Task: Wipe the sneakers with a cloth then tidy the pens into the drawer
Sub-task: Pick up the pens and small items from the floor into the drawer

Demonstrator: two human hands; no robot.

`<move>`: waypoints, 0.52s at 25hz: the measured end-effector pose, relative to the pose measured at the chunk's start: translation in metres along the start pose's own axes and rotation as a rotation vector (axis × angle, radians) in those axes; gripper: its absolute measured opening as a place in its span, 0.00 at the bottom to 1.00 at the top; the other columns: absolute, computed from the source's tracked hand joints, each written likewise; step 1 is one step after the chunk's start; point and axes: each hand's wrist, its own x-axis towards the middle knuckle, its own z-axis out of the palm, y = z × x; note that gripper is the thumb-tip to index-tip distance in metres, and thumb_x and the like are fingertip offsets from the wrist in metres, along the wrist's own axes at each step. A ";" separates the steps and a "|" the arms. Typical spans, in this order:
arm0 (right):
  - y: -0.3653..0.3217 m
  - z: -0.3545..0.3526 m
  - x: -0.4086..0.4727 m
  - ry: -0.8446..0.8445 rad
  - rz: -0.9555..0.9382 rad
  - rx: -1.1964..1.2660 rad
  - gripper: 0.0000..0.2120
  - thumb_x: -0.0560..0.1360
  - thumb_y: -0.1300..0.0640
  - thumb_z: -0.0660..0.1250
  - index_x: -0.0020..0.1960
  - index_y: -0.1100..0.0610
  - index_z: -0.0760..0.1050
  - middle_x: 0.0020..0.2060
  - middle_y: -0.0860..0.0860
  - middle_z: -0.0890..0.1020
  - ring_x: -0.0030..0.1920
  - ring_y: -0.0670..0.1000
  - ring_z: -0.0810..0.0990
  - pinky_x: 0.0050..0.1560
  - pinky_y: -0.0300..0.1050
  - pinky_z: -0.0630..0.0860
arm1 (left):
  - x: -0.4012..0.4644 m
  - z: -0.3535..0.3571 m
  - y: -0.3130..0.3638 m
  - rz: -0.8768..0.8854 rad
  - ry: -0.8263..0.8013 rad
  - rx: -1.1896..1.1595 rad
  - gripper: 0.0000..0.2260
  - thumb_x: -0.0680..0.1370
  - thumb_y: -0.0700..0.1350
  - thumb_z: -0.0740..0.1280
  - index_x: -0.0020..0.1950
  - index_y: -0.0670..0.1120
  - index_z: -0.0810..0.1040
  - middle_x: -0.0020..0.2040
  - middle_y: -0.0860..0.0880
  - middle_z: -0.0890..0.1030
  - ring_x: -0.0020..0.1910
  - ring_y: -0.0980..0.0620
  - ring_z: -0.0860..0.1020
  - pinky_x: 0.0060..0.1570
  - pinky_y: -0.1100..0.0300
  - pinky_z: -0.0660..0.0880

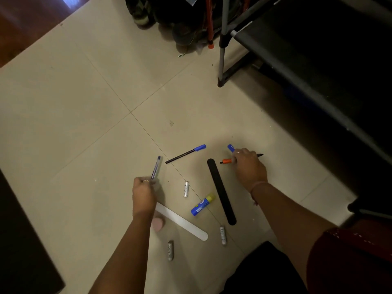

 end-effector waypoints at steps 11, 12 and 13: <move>0.012 0.017 -0.012 -0.294 -0.118 -0.322 0.22 0.80 0.65 0.53 0.73 0.59 0.62 0.75 0.56 0.54 0.77 0.57 0.47 0.68 0.50 0.67 | 0.029 0.013 0.069 0.483 -0.285 0.468 0.21 0.80 0.34 0.56 0.74 0.41 0.65 0.76 0.45 0.61 0.71 0.43 0.63 0.71 0.46 0.63; 0.010 0.016 -0.014 -0.293 -0.090 -0.299 0.20 0.80 0.64 0.54 0.72 0.60 0.64 0.74 0.57 0.56 0.76 0.57 0.51 0.66 0.50 0.69 | 0.031 0.015 0.072 0.493 -0.321 0.531 0.22 0.80 0.34 0.56 0.75 0.41 0.63 0.78 0.45 0.58 0.73 0.44 0.61 0.73 0.43 0.58; 0.007 0.016 -0.014 -0.300 -0.072 -0.284 0.19 0.79 0.64 0.55 0.70 0.60 0.65 0.72 0.57 0.57 0.74 0.57 0.55 0.63 0.49 0.70 | 0.033 0.017 0.076 0.483 -0.362 0.573 0.23 0.79 0.33 0.56 0.76 0.41 0.62 0.79 0.46 0.54 0.75 0.45 0.58 0.74 0.40 0.53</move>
